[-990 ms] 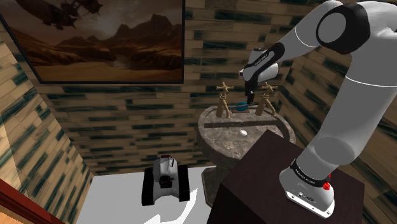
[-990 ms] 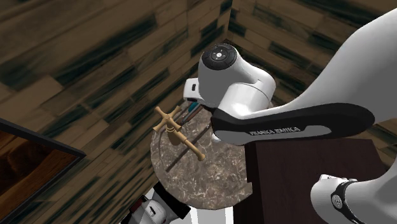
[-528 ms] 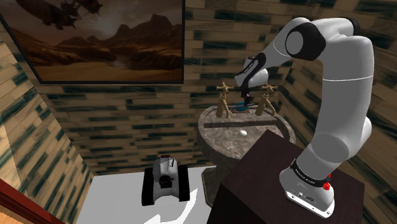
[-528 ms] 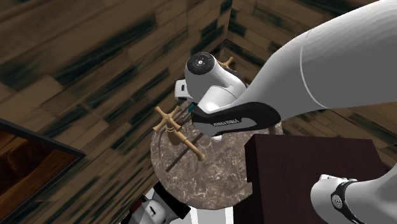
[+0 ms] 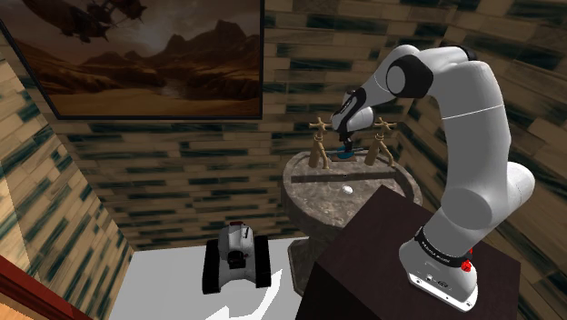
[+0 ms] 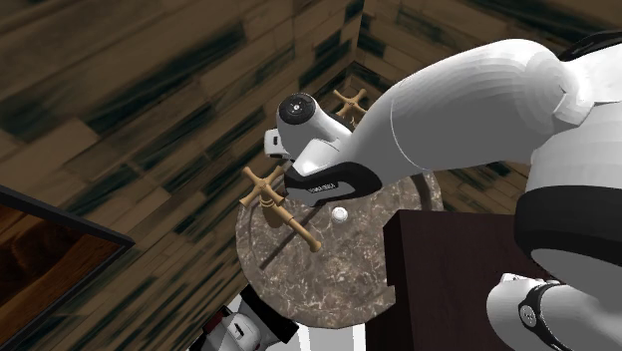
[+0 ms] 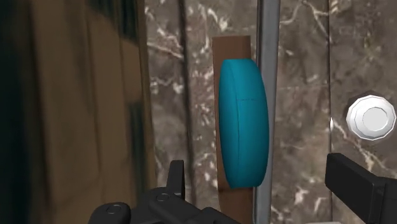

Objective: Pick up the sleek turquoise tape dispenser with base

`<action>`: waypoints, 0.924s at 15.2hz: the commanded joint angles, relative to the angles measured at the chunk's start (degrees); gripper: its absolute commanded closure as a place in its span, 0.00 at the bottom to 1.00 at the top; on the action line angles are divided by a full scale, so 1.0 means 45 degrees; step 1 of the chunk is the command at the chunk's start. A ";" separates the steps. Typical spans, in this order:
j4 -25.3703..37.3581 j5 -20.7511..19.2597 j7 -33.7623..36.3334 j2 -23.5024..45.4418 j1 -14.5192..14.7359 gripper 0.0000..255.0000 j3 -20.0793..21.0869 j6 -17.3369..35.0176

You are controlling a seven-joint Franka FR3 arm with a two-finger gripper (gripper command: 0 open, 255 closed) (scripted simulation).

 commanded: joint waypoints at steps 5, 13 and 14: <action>0.0362 0.0138 -0.0025 0.0879 -0.0206 0.00 0.0216 0.0532; 0.0353 0.0139 -0.0030 0.0893 -0.0214 1.00 0.0219 0.0556; 0.0351 0.0139 -0.0030 0.0892 -0.0214 1.00 0.0219 0.0557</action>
